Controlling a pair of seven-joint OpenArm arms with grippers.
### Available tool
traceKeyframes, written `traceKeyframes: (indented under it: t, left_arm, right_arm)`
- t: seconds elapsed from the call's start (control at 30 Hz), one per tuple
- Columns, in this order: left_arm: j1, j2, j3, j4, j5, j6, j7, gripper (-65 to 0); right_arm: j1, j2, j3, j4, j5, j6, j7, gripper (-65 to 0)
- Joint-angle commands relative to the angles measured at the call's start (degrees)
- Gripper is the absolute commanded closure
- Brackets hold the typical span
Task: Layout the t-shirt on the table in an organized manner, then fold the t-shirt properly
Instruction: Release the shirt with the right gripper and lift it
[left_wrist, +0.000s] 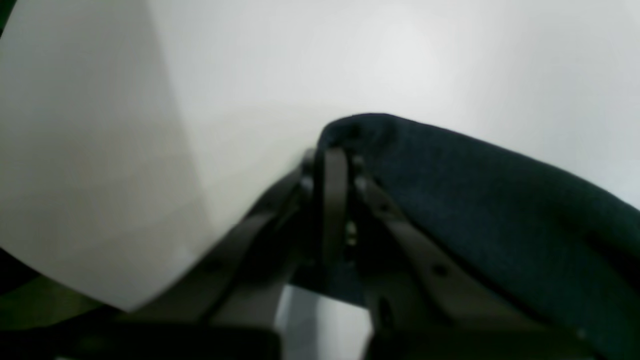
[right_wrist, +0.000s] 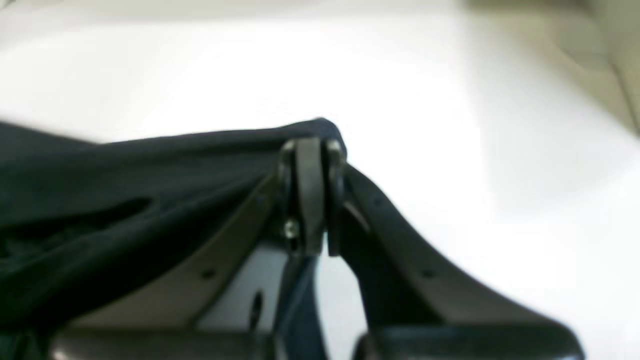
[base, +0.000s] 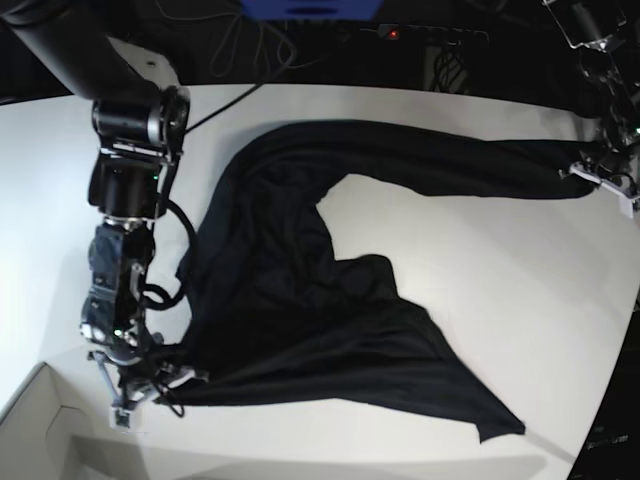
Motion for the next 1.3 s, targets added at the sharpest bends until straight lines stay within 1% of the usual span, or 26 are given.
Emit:
traceKeyframes:
  t: [0.0, 0.13, 0.2, 0.3, 0.37, 0.43, 0.5, 0.63, 0.7, 0.77, 0.8, 0.83, 0.9, 0.93, 0.97, 1.0, 1.03, 1.13, 1.2, 1.27]
  left_arm:
    - [-0.5, -1.2, -0.4, 1.1, -0.5, 0.0, -1.1, -0.2]
    - [-0.9, -1.1, -2.4, 1.1, -0.5, 0.0, -1.0, -0.2]
    - [-1.0, -1.1, -2.7, 1.1, -0.5, 0.0, -0.9, -0.2]
    - [-1.6, -1.1, -2.7, 1.9, -0.6, 0.0, -1.0, -0.2]
    - [-1.7, -1.1, -2.7, 3.8, -0.6, 0.0, -0.8, -0.3]
    - [-1.9, -0.2, -2.7, 5.7, -0.6, 0.0, -0.6, -0.5]
    - [-2.2, 0.7, -2.7, 7.5, -0.4, 0.0, -0.6, -0.5]
    - [-2.2, 0.9, -2.5, 9.6, -0.4, 0.0, -0.5, -0.5]
    - [-2.1, 0.9, -2.6, 9.7, -0.5, 0.0, -0.5, -1.0]
    - [-2.0, 0.9, -2.7, 9.7, -0.5, 0.0, -0.5, -4.7]
    - [-1.9, 0.9, -2.7, 9.7, -0.5, 0.0, -0.5, -8.2]
    - [-1.8, 0.9, -2.7, 9.7, -0.5, 0.0, -0.5, -13.3]
    - [-1.7, 0.9, -2.7, 9.7, -0.5, 0.0, -0.5, -24.2]
    - [-1.7, 0.9, -2.7, 9.7, -0.5, 0.0, -0.5, -28.4]
    - [-1.7, 0.9, -2.7, 9.7, -0.6, 0.0, -0.5, -32.0]
    - [-1.7, 0.9, -2.7, 9.7, -0.6, 0.0, -0.5, -34.1]
    - [-1.7, 0.9, -2.7, 9.7, -0.6, 0.0, -0.5, -35.3]
    - [-1.7, 1.0, -2.7, 11.0, -0.6, 0.0, -0.5, -35.1]
    - [-1.7, 2.0, -2.8, 13.2, -0.6, 0.0, -0.5, -35.1]
    - [-1.7, 3.0, -3.9, 15.6, -0.6, 0.0, -0.5, -35.1]
  right_arm:
    - [1.8, 1.0, 2.1, 0.4, 0.2, -0.2, 2.3, 0.0]
    - [1.8, 1.4, 8.9, -0.2, 0.2, -0.2, 2.3, 0.0]
    - [1.8, 2.1, 10.9, -0.4, 0.3, -0.2, 2.3, 0.0]
    - [1.7, 2.6, 10.7, -1.9, 0.3, -0.2, 2.0, 0.0]
    - [0.1, 2.6, 10.6, -2.1, 0.3, -0.2, 1.9, 0.0]
    - [-1.1, 2.6, 10.2, -2.1, 0.3, -0.2, 1.9, 0.0]
    - [-1.9, 2.6, 10.2, -2.1, 0.3, -0.2, 1.9, -4.8]
    - [-4.0, 2.6, 9.5, -1.1, 0.3, -0.2, 0.8, -20.9]
    - [-6.0, 2.5, 9.9, 3.8, 0.4, -0.2, -0.4, -27.9]
    - [-8.9, 2.0, 9.8, 10.2, 0.4, -0.2, -0.3, -32.1]
    - [-10.5, 1.0, 9.6, 13.6, 0.5, -0.2, -0.3, -33.5]
    - [-11.8, -0.4, 9.3, 16.7, 0.5, -0.2, -0.3, -34.5]
    - [-14.9, -2.5, 5.9, 22.3, 0.5, 0.0, -0.5, -35.0]
    - [-16.9, -2.9, 3.7, 24.2, 0.5, 0.0, -0.9, -35.0]
    - [-18.9, -3.0, 0.7, 26.1, 0.5, 0.0, -1.5, -35.0]
    - [-20.6, -3.1, -2.3, 27.6, 0.5, 0.0, -2.0, -34.9]
    - [-22.4, -3.1, -6.1, 28.9, 0.5, 0.0, -2.2, -34.9]
    - [-26.9, -3.1, -16.6, 29.6, 0.2, 0.0, -2.0, -34.9]
    - [-28.7, -3.2, -20.6, 28.5, 0.1, 0.0, -1.8, -35.0]
    - [-28.9, -3.2, -22.9, 25.7, 0.1, -0.1, -1.7, -35.0]
